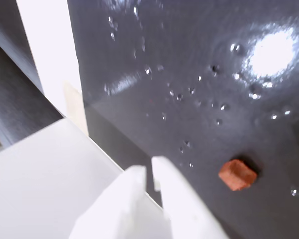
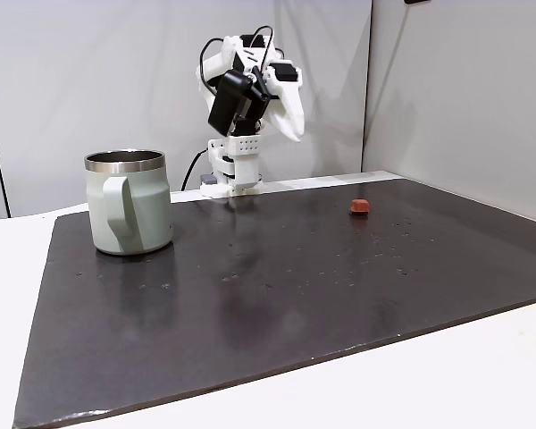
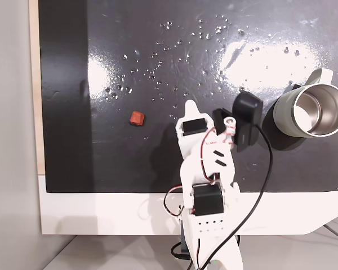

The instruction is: Grasp a cube and put it in the cup.

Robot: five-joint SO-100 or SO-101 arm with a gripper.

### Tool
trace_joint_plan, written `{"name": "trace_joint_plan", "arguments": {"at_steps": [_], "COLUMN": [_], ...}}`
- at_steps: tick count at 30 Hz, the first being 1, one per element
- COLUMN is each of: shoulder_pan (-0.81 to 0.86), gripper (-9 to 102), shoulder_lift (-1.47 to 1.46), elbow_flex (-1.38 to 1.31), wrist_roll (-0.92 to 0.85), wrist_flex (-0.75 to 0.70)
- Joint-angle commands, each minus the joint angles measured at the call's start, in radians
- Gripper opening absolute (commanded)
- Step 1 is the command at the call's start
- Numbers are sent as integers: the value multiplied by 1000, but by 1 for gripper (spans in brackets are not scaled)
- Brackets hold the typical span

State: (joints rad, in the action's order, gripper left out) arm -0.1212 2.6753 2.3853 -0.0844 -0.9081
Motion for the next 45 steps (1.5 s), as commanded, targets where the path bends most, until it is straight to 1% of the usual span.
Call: {"name": "trace_joint_plan", "arguments": {"at_steps": [1,6,17,29,45], "shoulder_pan": [-31,-69,-230,-376,-479], "gripper": [0,0,0,0,0], "shoulder_lift": [-149,-351,-621,-818,-1095], "elbow_flex": [-216,-402,-667,-827,-985], "wrist_roll": [-9,-11,-14,-41,-109], "wrist_flex": [-37,-115,-284,-434,-615]}}
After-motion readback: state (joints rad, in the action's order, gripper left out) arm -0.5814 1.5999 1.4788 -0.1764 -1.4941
